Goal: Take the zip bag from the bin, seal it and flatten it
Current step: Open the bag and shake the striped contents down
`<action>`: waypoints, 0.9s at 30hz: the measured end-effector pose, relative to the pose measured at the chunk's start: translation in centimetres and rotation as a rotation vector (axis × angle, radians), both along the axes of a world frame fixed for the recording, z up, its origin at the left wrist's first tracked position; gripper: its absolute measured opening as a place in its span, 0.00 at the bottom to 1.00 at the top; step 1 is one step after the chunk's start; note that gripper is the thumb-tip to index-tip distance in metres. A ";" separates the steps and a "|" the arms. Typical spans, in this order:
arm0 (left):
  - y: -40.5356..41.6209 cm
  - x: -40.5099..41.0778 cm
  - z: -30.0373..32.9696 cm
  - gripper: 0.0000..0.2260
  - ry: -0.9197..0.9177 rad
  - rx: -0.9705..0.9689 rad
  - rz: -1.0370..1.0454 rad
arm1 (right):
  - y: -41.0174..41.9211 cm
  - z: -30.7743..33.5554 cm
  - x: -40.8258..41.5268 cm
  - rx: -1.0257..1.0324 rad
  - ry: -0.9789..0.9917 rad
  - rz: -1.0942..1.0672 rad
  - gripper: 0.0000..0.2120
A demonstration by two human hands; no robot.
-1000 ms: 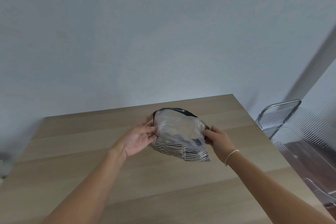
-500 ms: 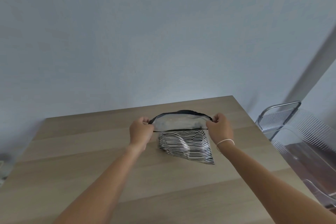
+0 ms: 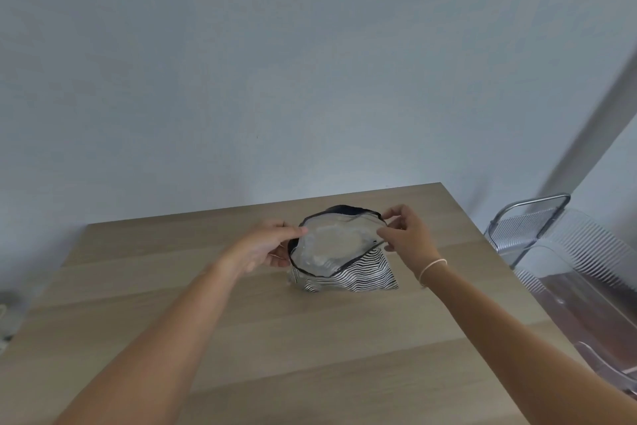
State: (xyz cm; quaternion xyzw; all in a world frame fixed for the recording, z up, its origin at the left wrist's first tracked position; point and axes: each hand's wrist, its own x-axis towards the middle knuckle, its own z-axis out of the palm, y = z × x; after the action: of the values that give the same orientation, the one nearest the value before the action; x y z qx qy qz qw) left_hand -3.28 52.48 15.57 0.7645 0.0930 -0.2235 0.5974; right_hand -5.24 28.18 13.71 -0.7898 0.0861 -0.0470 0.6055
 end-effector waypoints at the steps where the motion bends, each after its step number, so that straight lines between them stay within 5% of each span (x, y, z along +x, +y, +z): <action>1: -0.1 0.0 0.0 0.08 0.008 -0.015 -0.002 | 0.1 -0.2 -0.2 -0.005 0.004 0.021 0.13; 6: -0.2 -0.1 -0.4 0.12 -0.008 -0.027 0.024 | 0.7 -2.2 -1.1 -0.012 0.085 0.000 0.25; 15: -0.1 -0.1 -0.3 0.17 -0.149 0.021 0.002 | 2.2 -2.8 -1.0 0.376 0.440 0.009 0.14; 22: 1.4 0.2 -0.4 0.16 -0.271 0.113 0.130 | 2.1 -2.4 0.1 0.185 0.409 -0.082 0.02; 27: 3.0 0.7 -0.5 0.10 -0.418 0.393 0.212 | 1.5 0.0 0.5 -0.027 0.151 -0.166 0.05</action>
State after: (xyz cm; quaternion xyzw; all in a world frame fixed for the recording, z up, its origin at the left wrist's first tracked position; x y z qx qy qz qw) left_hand -2.62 55.49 15.05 0.8809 0.0888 0.0246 0.4642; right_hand -4.76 29.67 13.67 -0.7894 0.1960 -0.0386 0.5805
